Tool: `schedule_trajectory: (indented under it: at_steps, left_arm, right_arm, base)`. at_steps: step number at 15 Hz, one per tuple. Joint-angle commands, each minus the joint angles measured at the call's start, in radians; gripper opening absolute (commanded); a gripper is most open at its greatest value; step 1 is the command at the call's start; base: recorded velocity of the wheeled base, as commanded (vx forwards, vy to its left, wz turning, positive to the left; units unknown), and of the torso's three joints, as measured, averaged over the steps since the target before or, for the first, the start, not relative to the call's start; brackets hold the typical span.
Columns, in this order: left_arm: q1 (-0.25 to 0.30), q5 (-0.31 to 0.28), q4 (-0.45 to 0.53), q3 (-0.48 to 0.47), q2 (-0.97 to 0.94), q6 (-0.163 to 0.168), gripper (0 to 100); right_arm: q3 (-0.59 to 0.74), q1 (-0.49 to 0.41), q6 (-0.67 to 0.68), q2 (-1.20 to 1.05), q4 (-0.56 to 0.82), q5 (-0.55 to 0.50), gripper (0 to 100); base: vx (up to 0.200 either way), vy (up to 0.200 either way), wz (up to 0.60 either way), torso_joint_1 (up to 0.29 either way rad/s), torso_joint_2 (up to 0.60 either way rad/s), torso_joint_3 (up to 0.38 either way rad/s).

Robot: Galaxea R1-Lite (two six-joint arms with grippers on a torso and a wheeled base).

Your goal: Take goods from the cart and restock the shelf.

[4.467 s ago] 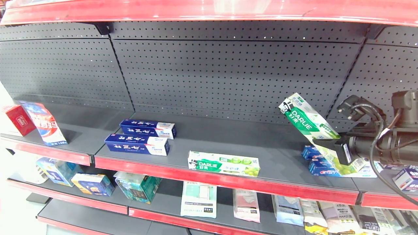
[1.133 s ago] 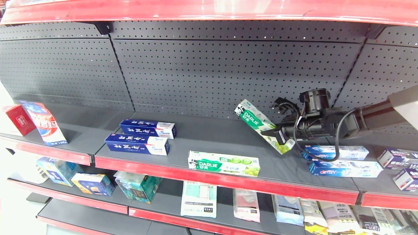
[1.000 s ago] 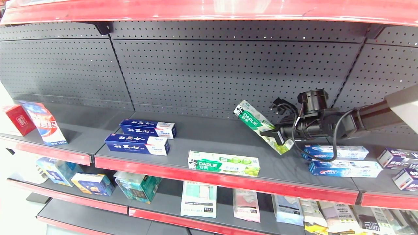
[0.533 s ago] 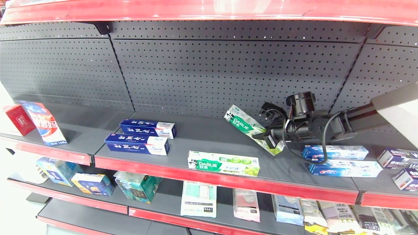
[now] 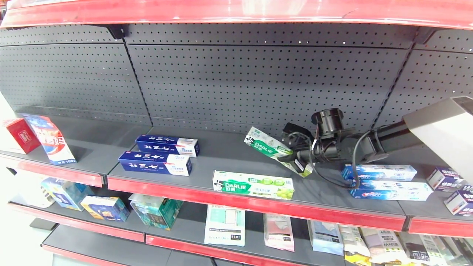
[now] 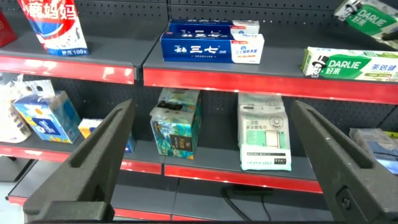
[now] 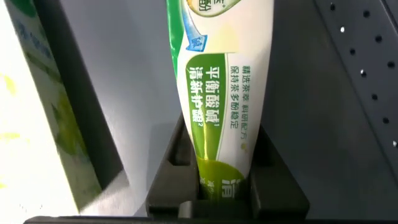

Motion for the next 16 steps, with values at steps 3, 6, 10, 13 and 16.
schedule_trajectory:
  at_steps: [3,6,10,13,16]
  left_arm:
    - [0.000,0.000,0.000,0.000,0.001,0.000,100]
    - [0.000,0.000,0.000,0.000,0.001,0.000,100]
    - [0.000,0.000,0.000,0.000,0.001,0.000,100]
    - [0.000,0.000,0.000,0.000,0.001,0.000,100]
    - [0.000,0.000,0.000,0.000,0.001,0.000,100]
  right_arm:
    - [-0.030,0.034,-0.003,0.046,0.000,-0.053,0]
    - [-0.081,0.048,-0.035,0.077,0.000,-0.082,0]
    - [-0.087,0.056,-0.076,0.078,0.000,-0.089,0]
    - [-0.081,0.051,-0.122,0.078,0.001,-0.083,0]
    - [-0.081,0.049,-0.141,0.075,0.001,-0.080,0]
  base:
    - [0.000,0.000,0.00,0.000,0.00,0.000]
    - [0.000,0.000,0.00,0.000,0.00,0.000]
    - [0.000,0.000,0.00,0.000,0.00,0.000]
    - [0.000,0.000,0.00,0.000,0.00,0.000]
    - [0.000,0.000,0.00,0.000,0.00,0.000]
